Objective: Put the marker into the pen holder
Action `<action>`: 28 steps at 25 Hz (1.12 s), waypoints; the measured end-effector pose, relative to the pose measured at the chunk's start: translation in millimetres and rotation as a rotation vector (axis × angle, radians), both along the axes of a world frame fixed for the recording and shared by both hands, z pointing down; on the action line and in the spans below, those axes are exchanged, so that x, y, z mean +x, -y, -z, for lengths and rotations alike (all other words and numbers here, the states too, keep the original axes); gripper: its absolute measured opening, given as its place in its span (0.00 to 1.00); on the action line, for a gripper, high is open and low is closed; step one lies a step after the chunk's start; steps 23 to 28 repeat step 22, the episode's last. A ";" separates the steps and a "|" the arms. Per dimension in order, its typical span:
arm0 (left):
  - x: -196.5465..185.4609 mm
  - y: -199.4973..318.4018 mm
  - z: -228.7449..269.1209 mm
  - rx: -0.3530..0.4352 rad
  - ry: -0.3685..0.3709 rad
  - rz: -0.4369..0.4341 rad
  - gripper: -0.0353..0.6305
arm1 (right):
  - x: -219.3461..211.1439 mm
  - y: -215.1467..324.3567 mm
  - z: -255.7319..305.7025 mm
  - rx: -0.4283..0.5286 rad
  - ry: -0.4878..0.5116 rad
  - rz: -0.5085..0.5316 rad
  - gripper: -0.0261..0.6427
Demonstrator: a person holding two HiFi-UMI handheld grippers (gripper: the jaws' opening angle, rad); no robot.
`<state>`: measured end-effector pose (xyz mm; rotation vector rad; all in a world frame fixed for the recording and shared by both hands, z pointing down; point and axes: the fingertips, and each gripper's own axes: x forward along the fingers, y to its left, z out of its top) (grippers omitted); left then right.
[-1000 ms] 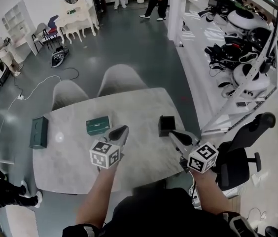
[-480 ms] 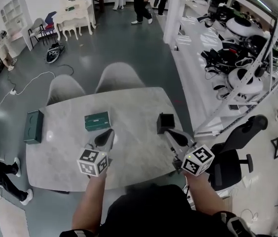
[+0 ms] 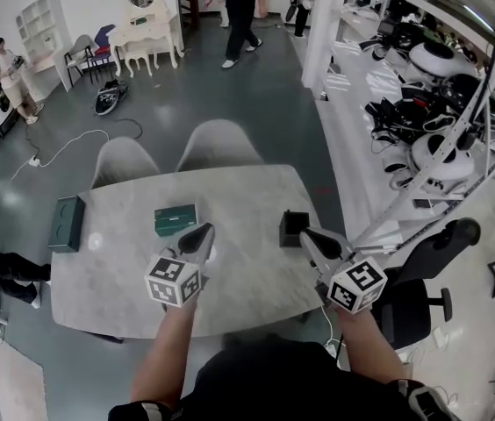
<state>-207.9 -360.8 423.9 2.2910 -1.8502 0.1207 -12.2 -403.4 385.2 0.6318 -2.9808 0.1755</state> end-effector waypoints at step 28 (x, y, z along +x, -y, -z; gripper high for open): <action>28.6 1.0 -4.8 -0.018 0.025 0.060 0.09 | 34.0 18.9 -2.0 0.003 0.077 0.045 0.04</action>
